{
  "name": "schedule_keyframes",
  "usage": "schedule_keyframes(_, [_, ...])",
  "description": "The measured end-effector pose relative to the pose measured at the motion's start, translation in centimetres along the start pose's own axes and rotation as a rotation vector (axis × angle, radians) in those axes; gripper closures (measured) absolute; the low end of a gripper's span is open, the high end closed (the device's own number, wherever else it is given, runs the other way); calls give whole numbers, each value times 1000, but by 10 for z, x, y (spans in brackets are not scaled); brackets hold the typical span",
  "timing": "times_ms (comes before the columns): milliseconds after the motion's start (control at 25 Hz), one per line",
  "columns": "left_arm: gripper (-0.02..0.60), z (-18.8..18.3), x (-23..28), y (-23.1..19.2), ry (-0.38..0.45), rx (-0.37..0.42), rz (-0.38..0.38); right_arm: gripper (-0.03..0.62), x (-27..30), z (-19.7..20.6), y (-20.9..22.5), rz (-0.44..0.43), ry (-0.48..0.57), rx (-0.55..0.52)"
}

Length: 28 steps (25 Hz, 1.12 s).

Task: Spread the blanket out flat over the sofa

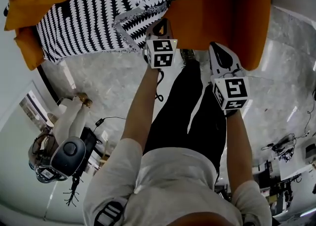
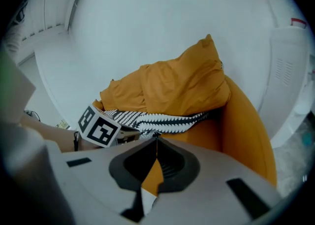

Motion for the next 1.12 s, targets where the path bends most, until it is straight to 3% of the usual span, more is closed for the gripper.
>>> schedule_keyframes(360, [554, 14, 68, -18, -147, 90, 33, 572, 18, 0, 8, 8, -39, 31])
schedule_keyframes(480, [418, 15, 79, -14, -158, 84, 48, 572, 15, 1, 9, 3, -44, 29])
schedule_keyframes(640, [379, 18, 92, -11, -186, 58, 54, 572, 11, 1, 11, 0, -48, 30])
schedule_keyframes(800, [387, 20, 100, -17, -204, 51, 4, 572, 10, 4, 19, 5, -54, 34])
schedule_keyframes(880, [425, 22, 103, -19, -219, 58, -3, 572, 10, 7, 21, 8, -60, 40])
schedule_keyframes(1000, [530, 19, 105, -20, -236, 68, -14, 572, 6, 8, 25, 7, -67, 42])
schedule_keyframes(1120, [561, 14, 103, -18, -225, 77, -19, 572, 2, 8, 29, 1, -66, 51])
Point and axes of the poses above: the fingertips, and each gripper's own axes: x forward along the fingers, y to its right, z out of its underside, the point moved 7 cm from there along -x, backward along the fingers, and after that the axes turned 10 degrees about x, right-handed, at the moved point
